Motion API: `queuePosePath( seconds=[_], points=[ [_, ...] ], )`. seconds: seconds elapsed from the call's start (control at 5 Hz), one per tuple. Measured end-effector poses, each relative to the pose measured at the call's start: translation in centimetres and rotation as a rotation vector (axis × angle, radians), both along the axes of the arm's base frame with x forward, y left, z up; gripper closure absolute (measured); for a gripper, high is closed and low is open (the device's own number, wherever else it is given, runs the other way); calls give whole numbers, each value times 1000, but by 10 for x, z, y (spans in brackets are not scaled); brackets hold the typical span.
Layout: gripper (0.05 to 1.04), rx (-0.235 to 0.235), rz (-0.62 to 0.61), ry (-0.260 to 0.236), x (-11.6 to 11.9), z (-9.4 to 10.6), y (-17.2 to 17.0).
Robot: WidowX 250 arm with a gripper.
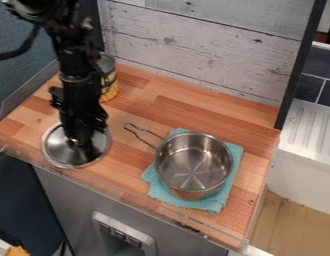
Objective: Close the silver pot with a lid
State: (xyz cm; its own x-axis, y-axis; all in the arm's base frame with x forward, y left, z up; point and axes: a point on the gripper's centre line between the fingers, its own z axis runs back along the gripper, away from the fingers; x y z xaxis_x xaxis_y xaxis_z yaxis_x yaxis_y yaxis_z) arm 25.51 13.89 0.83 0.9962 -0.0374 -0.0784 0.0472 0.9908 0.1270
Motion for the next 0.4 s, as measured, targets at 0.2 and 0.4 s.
queuePosePath(
  seconds=[0.2,0.4],
  points=[
    [802,15,77,-56,2,28,18],
    [802,-2,36,-137,17,59,-4]
  ],
)
